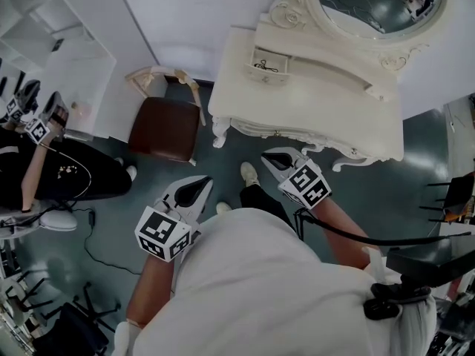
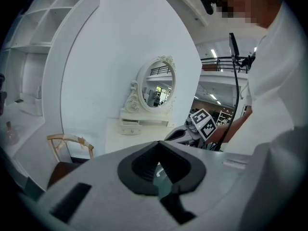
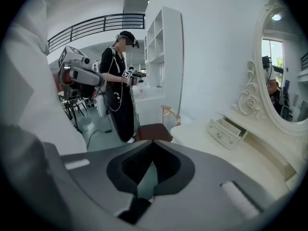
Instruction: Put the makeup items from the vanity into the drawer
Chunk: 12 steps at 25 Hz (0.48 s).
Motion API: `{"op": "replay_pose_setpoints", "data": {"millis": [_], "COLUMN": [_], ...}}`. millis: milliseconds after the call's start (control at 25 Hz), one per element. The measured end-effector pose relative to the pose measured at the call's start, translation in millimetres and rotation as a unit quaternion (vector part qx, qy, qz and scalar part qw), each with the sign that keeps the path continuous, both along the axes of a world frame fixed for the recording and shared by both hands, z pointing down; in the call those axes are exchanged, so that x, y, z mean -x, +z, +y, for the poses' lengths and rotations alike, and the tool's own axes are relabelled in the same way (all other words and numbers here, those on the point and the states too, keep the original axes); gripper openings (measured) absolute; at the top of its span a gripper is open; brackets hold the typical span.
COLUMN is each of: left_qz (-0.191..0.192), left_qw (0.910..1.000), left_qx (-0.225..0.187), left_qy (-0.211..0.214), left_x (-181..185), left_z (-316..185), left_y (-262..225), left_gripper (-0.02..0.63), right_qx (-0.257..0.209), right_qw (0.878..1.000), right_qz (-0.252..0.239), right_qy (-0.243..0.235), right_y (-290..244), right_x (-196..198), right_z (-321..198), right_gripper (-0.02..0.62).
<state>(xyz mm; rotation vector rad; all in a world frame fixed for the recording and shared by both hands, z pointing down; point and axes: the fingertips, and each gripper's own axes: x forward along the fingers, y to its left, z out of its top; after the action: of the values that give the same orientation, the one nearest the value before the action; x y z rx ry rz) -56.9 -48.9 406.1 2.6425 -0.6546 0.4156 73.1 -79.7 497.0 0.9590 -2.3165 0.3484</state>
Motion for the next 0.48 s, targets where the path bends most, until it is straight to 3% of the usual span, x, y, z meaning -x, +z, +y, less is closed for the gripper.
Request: {"op": "replay_pose_setpoints", "data": {"millis": [480], "left_qz": [0.002], "left_qw": [1.0], "left_qx": [-0.003], "left_qy": [0.005], "left_x": [9], "left_z": [35], "left_y": [6], "left_gripper": [0.002], "right_qx": [-0.013], "right_qw": [1.0], "right_qz": [0.0], "right_qy": [-0.008], "right_y": [0], "right_x": [20], "right_z": [41], "right_gripper": [0.0]}}
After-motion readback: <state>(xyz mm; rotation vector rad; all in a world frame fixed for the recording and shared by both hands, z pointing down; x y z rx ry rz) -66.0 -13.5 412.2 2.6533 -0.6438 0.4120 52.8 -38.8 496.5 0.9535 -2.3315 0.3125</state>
